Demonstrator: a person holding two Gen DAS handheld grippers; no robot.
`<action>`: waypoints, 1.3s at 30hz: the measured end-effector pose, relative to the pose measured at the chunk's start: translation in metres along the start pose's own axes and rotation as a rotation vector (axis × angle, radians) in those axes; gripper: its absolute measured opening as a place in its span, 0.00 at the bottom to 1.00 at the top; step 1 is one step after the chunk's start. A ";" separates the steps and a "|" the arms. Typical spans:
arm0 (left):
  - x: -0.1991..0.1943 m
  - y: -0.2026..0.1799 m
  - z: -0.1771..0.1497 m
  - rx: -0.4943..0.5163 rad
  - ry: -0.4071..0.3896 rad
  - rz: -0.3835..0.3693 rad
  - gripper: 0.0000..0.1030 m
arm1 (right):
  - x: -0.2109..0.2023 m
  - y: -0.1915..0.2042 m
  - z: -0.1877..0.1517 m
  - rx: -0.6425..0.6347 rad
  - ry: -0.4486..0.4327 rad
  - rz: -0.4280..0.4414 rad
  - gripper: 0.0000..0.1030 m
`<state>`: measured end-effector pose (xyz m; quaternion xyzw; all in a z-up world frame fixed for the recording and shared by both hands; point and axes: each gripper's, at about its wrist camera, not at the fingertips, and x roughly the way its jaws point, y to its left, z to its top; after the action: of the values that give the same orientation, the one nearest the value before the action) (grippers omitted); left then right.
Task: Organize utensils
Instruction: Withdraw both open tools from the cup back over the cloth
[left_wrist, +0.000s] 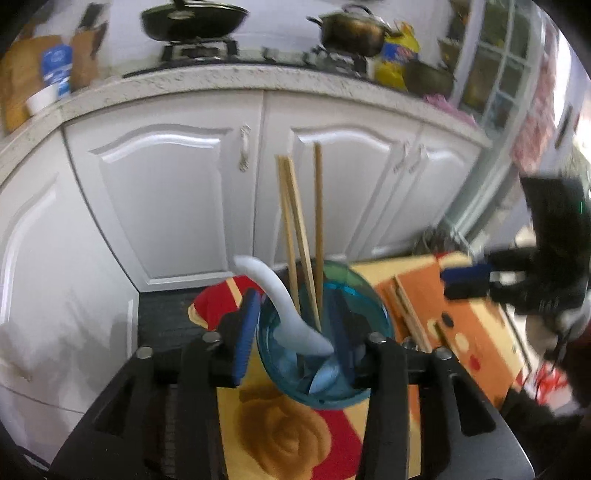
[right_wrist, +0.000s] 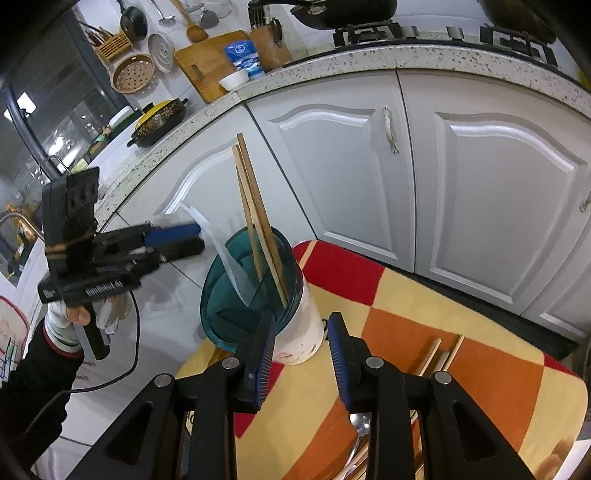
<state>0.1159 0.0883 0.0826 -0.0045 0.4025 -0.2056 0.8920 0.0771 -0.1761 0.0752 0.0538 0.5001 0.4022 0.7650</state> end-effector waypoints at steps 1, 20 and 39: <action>-0.001 0.002 0.002 -0.027 -0.013 0.004 0.38 | 0.000 0.000 -0.001 -0.001 0.003 0.001 0.27; 0.002 -0.012 0.029 0.066 -0.005 -0.016 0.12 | -0.018 -0.011 -0.020 0.024 0.006 -0.015 0.28; 0.019 -0.004 0.016 0.313 0.145 -0.011 0.15 | -0.006 -0.011 -0.027 0.010 0.053 -0.012 0.28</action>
<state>0.1376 0.0747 0.0803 0.1471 0.4287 -0.2706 0.8493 0.0603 -0.1966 0.0607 0.0439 0.5226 0.3961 0.7537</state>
